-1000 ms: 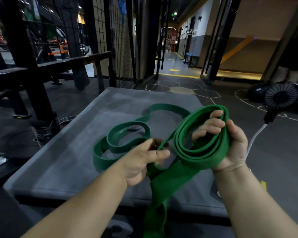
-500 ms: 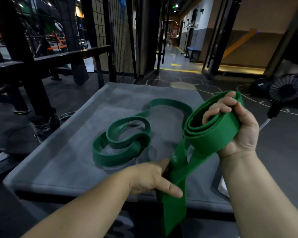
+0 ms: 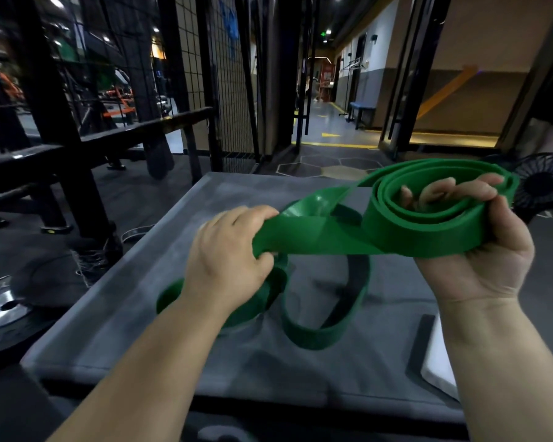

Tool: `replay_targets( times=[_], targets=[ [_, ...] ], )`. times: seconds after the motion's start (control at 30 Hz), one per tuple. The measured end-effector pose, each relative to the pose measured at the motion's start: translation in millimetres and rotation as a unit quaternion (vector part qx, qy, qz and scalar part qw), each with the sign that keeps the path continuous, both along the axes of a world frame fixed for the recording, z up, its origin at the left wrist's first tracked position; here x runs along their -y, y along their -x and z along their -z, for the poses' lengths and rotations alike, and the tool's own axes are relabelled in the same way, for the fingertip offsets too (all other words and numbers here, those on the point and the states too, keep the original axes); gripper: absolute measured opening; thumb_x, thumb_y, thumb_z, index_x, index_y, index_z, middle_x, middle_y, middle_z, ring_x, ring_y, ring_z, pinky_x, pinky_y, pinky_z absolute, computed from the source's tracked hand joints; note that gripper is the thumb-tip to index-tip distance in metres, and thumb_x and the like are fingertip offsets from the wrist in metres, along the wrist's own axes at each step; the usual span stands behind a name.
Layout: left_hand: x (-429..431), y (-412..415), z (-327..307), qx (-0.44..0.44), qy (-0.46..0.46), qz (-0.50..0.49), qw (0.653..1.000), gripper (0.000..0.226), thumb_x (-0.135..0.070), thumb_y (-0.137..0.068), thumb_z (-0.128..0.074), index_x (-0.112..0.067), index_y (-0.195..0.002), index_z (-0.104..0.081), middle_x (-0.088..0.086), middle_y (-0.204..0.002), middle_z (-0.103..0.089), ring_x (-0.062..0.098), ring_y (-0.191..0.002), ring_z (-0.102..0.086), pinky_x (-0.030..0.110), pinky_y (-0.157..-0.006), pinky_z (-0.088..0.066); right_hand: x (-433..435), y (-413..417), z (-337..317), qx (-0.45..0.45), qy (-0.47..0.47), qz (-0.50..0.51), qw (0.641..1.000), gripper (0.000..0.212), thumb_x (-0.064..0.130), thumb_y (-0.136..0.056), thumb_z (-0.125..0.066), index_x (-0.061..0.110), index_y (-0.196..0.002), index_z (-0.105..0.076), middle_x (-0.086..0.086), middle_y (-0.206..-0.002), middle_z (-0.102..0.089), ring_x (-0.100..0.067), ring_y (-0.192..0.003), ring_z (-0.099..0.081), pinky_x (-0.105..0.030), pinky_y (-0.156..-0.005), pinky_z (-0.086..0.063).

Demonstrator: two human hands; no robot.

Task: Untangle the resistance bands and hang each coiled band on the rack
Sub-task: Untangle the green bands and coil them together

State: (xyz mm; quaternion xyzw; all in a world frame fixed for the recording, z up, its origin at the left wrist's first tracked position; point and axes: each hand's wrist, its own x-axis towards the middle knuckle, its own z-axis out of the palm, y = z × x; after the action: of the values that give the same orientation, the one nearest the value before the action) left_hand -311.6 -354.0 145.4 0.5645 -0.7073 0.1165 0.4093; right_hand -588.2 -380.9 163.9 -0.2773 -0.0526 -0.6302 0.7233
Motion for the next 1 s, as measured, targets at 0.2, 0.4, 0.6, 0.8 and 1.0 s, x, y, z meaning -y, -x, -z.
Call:
replay_targets(
  times=[0.2, 0.4, 0.6, 0.8, 1.0],
  targets=[
    [29, -15, 53, 0.079, -0.172, 0.015, 0.982, 0.042, -0.053, -0.068, -0.071, -0.034, -0.104, -0.059, -0.016, -0.097, -0.06, 0.014, -0.098, -0.058, 0.031, -0.09, -0.034, 10, 1, 15, -0.042, -0.015, 0.013, 0.999, 0.017, 0.008, -0.087, -0.06, 0.015, -0.103, -0.061, -0.001, -0.093, -0.067, -0.022, -0.097, -0.061, -0.045, -0.113, -0.032],
    [32, -39, 64, 0.081, -0.315, 0.039, 0.945, 0.06, -0.069, -0.065, -0.072, -0.031, -0.108, -0.053, -0.015, -0.101, -0.052, 0.012, -0.103, -0.046, 0.031, -0.086, -0.039, 12, 6, 37, -0.084, 0.012, 0.077, 0.993, 0.036, 0.017, -0.061, -0.081, 0.024, -0.091, -0.063, 0.012, -0.079, -0.06, -0.009, -0.077, -0.062, -0.037, -0.097, -0.049],
    [32, -56, 66, 0.029, -0.375, -0.006, 0.927, 0.043, -0.063, -0.095, -0.03, -0.046, -0.131, -0.047, -0.019, -0.139, -0.049, 0.013, -0.133, -0.039, 0.05, -0.116, -0.011, 9, 10, 43, -0.111, 0.002, 0.097, 0.989, 0.036, 0.02, -0.057, -0.081, 0.024, -0.088, -0.063, 0.013, -0.077, -0.057, -0.008, -0.073, -0.059, -0.03, -0.09, -0.049],
    [33, -92, 68, 0.003, -0.41, -0.146, 0.9, 0.056, -0.07, -0.088, -0.039, -0.04, -0.135, -0.047, -0.007, -0.147, -0.045, 0.024, -0.135, -0.037, 0.049, -0.11, -0.028, 9, 17, 50, -0.102, -0.027, 0.106, 0.989, 0.04, 0.019, -0.052, -0.082, 0.024, -0.086, -0.062, 0.012, -0.075, -0.057, -0.008, -0.072, -0.058, -0.031, -0.095, -0.041],
    [24, -101, 61, -0.064, -0.408, -0.126, 0.902, 0.053, -0.065, -0.087, -0.052, -0.03, -0.126, -0.059, 0.008, -0.136, -0.052, 0.03, -0.126, -0.045, 0.036, -0.1, -0.04, 10, 6, 54, -0.128, -0.041, 0.074, 0.988, 0.038, 0.018, -0.051, -0.081, 0.024, -0.083, -0.063, 0.01, -0.073, -0.057, -0.01, -0.07, -0.057, -0.031, -0.089, -0.047]
  ],
)
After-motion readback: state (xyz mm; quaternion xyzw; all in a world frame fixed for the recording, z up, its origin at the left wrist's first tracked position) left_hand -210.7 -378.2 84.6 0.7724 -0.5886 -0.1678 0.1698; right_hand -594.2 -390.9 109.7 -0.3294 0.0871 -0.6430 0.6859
